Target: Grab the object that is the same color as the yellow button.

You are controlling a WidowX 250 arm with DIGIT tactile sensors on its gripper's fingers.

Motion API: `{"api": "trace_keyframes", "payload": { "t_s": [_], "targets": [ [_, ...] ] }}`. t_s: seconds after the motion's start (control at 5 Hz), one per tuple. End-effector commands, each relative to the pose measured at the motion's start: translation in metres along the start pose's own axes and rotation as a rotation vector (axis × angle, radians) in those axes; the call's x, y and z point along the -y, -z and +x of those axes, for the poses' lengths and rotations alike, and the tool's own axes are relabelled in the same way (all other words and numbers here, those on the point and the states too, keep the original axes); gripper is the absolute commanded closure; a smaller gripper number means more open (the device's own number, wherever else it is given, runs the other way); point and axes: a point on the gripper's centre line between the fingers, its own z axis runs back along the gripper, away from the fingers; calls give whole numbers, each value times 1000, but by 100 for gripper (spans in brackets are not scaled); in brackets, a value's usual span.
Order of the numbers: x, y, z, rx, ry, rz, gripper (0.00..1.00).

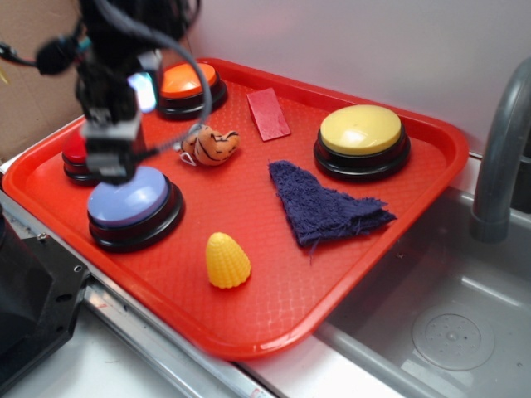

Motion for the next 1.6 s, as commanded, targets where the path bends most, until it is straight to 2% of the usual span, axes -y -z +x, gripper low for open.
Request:
{"api": "trace_keyframes", "payload": {
  "t_s": [0.0, 0.2, 0.4, 0.6, 0.8, 1.0, 1.2, 1.4],
  "targets": [
    [23, 38, 12, -41, 71, -12, 0],
    [31, 59, 30, -69, 78, -2, 0],
    [25, 69, 40, -70, 42, 21, 0],
    [30, 81, 41, -89, 18, 54, 0],
    [18, 84, 40, -100, -19, 39, 0],
    [13, 93, 36, -90, -40, -5, 100],
    [8, 93, 38, -91, -70, 5, 100],
    [3, 83, 34, -81, -99, -21, 100]
  ]
}}
